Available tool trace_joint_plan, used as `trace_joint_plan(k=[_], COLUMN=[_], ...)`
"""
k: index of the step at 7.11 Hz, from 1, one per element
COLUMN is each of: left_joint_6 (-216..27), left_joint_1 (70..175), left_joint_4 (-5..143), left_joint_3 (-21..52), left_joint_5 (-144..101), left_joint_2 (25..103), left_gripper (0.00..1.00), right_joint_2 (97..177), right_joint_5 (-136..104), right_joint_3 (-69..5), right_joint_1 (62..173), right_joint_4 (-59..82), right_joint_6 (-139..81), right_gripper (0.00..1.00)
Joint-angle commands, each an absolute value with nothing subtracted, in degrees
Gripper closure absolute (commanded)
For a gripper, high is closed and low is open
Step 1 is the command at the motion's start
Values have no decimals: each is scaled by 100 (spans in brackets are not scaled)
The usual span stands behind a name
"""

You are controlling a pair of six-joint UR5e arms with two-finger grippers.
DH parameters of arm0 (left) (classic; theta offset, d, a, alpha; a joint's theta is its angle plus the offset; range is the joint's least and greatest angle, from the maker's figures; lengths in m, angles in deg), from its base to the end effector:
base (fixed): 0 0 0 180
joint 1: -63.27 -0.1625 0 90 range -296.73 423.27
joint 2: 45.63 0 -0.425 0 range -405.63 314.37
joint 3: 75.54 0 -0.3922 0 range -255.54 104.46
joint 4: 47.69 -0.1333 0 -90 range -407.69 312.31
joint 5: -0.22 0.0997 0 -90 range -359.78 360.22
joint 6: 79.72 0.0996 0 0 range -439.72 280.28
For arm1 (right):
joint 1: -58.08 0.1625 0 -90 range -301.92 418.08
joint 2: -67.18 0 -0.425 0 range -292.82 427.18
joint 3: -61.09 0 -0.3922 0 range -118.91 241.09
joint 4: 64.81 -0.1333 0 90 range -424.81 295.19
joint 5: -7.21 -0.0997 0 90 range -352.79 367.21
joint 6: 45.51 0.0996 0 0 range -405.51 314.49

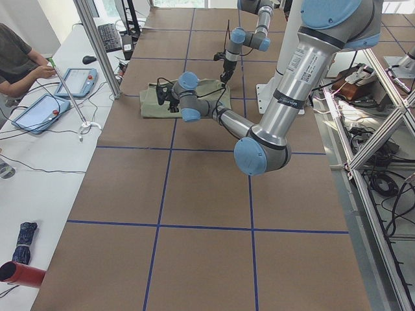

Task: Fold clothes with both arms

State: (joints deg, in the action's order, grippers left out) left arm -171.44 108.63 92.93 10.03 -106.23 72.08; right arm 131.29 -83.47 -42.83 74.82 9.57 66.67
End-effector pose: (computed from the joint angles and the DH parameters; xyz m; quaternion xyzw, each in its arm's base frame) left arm 0.4011 -0.5558 0.3145 0.1150 0.5948 -0.2371 0.7595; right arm -0.5609 -0.3067 0.2682 -0.0273 -0.4643 0.2923 0.8356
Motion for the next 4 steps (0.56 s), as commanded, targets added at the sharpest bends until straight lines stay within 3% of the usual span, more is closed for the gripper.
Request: trace_joint_plan(k=[1,4], left_joint_6=[-17653,-18674], left_joint_1=[10653,8962], left_joint_4=[9241,7526], left_joint_3=[1303,2618], left_joint_5=[-10613,-9203], left_joint_2=[7188,7083], left_gripper=[42,41], right_joint_2=[13369,13740], right_joint_5=[-8376,-8376], right_joint_3=[-4690,-4964], right_joint_1=[7566,7461], right_joint_4=[998,981], right_joint_6=[6681,6979], right_gripper=[100,100])
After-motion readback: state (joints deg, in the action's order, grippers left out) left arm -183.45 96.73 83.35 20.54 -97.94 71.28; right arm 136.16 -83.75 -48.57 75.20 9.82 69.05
